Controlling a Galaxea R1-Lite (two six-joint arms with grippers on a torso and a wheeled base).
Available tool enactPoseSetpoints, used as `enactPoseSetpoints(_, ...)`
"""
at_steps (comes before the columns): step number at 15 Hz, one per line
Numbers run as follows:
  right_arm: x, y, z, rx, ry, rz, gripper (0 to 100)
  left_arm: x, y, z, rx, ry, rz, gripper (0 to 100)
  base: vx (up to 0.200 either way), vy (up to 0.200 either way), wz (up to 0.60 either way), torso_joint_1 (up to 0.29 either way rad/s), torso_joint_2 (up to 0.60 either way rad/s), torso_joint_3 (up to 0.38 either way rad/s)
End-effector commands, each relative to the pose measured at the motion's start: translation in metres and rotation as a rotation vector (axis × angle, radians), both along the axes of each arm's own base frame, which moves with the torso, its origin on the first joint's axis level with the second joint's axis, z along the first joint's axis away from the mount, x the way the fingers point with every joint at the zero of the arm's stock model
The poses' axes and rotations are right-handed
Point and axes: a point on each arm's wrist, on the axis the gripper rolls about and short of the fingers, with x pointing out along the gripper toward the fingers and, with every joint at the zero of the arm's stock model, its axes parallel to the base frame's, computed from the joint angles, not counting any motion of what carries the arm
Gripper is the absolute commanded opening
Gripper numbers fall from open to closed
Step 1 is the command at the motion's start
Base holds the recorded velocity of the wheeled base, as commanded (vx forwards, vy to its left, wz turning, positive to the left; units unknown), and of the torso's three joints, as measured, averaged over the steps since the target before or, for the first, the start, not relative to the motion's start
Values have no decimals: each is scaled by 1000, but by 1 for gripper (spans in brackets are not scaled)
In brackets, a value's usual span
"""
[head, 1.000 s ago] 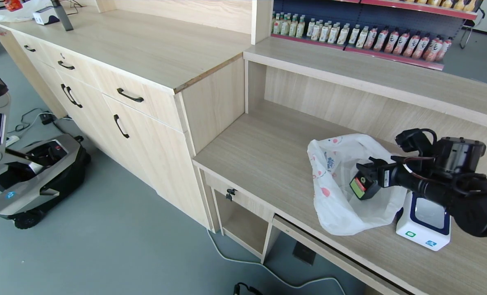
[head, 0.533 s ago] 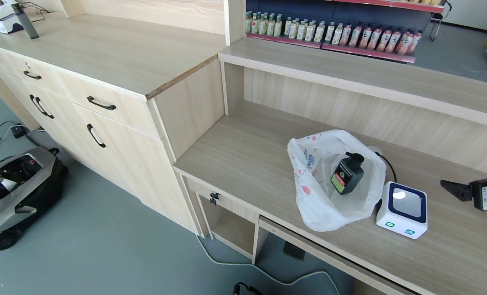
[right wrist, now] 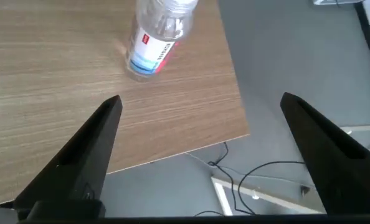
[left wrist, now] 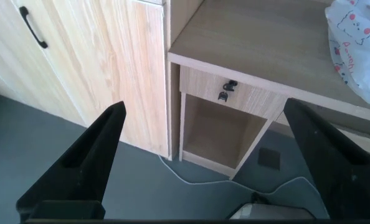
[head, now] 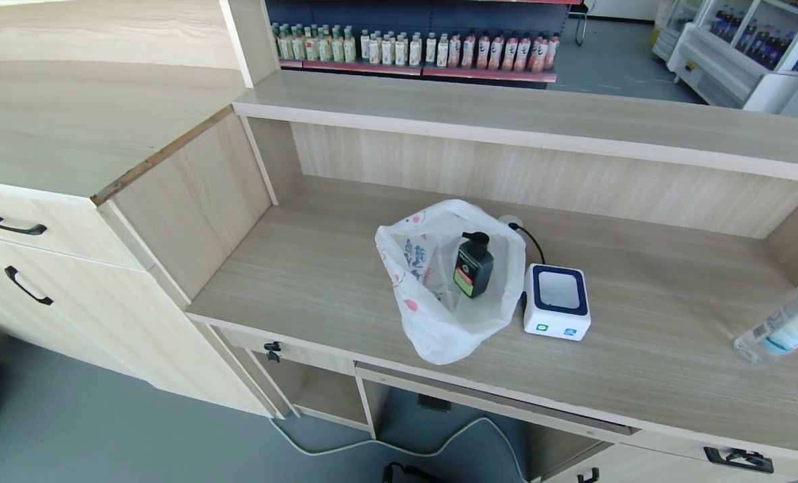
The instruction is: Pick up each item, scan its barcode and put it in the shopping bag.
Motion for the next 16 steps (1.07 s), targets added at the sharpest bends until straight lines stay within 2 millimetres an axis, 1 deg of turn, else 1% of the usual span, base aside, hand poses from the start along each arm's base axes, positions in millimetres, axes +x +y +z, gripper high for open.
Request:
enactPoseSetpoints(1,8,-6,-14,62,32,-1,100,0,0,0,0,-2,0,100,0,0,0,0,0,0)
enactPoseSetpoints(2,18,-12,-28,153,15,14,100,0,0,0,0,-2,0,100,0,0,0,0,0,0)
enactPoseSetpoints(3,25,-15,-34,187,-2,37,100,0,0,0,0,0,0,100,0,0,0,0,0,0)
enactPoseSetpoints(5,38,-23,-41,183,-27,50,100,0,0,0,0,0,0,100,0,0,0,0,0,0)
enactPoseSetpoints(6,49,-30,-48,162,-43,56,100,0,0,0,0,0,0,100,0,0,0,0,0,0)
enactPoseSetpoints(8,59,-37,-56,128,-49,69,100,0,0,0,0,-2,0,100,0,0,0,0,0,0)
enactPoseSetpoints(10,62,-41,-62,124,-37,64,100,0,0,0,0,-2,0,100,0,0,0,0,0,0)
enactPoseSetpoints(13,61,-45,-67,136,-25,47,100,0,0,0,0,0,0,100,0,0,0,0,0,0)
enactPoseSetpoints(16,69,-45,-73,139,-40,63,100,0,0,0,0,0,0,100,0,0,0,0,0,0)
